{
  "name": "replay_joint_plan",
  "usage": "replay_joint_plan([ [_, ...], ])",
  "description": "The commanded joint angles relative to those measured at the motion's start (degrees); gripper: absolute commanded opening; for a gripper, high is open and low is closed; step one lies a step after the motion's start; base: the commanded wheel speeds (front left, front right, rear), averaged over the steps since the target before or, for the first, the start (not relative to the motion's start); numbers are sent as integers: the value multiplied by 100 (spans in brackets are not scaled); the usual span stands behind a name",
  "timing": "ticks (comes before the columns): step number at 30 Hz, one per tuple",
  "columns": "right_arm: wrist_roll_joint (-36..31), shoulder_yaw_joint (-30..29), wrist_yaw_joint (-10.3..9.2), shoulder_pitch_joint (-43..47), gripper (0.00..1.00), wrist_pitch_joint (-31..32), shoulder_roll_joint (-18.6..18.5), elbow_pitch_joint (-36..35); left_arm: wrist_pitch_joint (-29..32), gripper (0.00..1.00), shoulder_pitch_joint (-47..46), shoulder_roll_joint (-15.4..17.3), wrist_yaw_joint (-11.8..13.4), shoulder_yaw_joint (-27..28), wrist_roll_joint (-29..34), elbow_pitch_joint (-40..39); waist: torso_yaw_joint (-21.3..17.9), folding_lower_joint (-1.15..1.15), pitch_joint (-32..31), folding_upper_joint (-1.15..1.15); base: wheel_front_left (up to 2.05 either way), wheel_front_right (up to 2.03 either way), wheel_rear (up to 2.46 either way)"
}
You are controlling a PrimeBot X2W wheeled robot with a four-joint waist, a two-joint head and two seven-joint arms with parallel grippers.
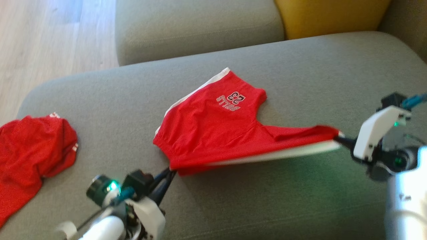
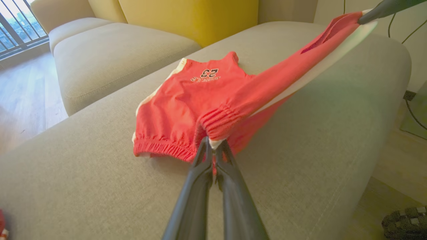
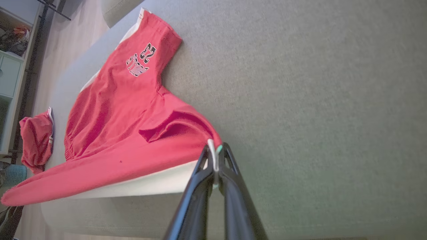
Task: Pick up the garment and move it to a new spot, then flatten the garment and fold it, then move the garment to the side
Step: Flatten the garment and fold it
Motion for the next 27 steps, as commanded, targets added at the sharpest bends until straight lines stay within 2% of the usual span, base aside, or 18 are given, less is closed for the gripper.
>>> replay_joint_plan([
  [1, -1, 83, -2, -631, 0, -95, -7, -138, 50, 0, -429, 212, 19, 332, -70, -251, 112, 0, 123, 0, 0, 0, 0],
  [7, -144, -97, -2, -1601, 0, -520, -6, 691, 164, 0, -863, 150, 15, 467, -133, -382, 407, 0, 499, 0, 0, 0, 0],
  [13, -440, -179, -2, -2576, 0, -1060, -6, 1591, 187, 0, -1305, -9, -92, 473, -130, -263, 687, 0, 902, 0, 0, 0, 0],
  [22, -1470, -741, -2, -4091, 0, -2141, -5, 3347, 32, 0, -2041, -483, -314, 422, -156, 346, 1148, 0, 1553, 0, 0, 0, 0],
  [27, -2252, -1271, -2, -4740, 0, -2622, -5, 3976, -59, 0, -2458, -721, -433, 364, -144, 758, 1357, 0, 1918, 0, 0, 0, 0],
])
